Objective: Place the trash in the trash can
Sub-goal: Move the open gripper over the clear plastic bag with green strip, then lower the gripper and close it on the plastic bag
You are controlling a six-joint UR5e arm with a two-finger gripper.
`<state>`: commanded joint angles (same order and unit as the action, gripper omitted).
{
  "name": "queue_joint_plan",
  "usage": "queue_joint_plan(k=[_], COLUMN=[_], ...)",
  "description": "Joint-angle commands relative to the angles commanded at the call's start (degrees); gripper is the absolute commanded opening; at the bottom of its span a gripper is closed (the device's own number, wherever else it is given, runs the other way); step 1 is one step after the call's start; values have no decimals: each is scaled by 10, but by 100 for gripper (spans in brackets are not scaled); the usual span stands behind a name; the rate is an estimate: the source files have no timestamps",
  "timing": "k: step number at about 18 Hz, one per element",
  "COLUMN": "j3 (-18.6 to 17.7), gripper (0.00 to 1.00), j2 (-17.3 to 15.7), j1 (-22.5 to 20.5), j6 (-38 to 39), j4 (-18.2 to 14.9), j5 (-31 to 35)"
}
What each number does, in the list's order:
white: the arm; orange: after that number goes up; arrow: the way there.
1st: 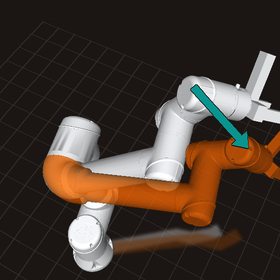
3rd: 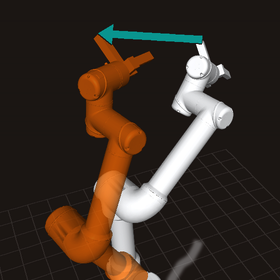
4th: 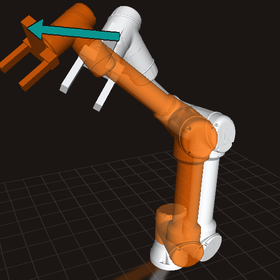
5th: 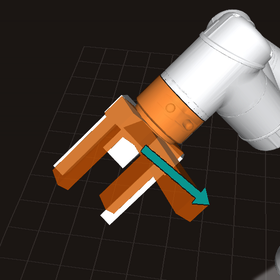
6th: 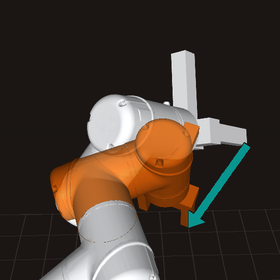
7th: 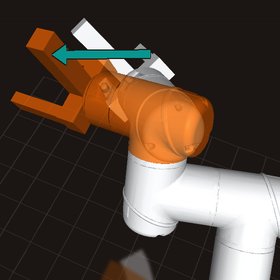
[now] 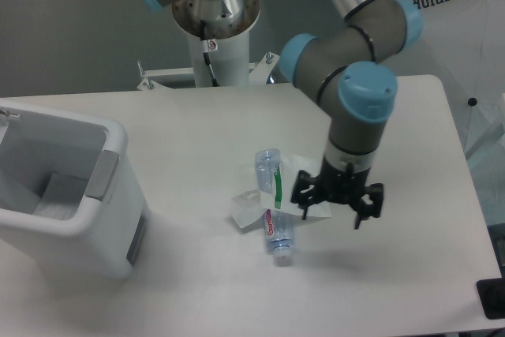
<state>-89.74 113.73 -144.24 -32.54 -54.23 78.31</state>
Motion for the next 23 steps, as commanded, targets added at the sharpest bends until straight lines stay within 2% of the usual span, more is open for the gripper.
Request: queue_joint_plan(k=[4, 8, 13, 14, 23], j3=[-20, -63, -79, -83, -94], gripper=[100, 100, 100, 97, 32], j2=[0, -1, -3, -3, -5], j1=[30, 55, 57, 57, 57], j6=[36, 49, 49, 49, 49], j4=[-3, -1, -2, -2, -2], j5=[22, 94, 128, 130, 138])
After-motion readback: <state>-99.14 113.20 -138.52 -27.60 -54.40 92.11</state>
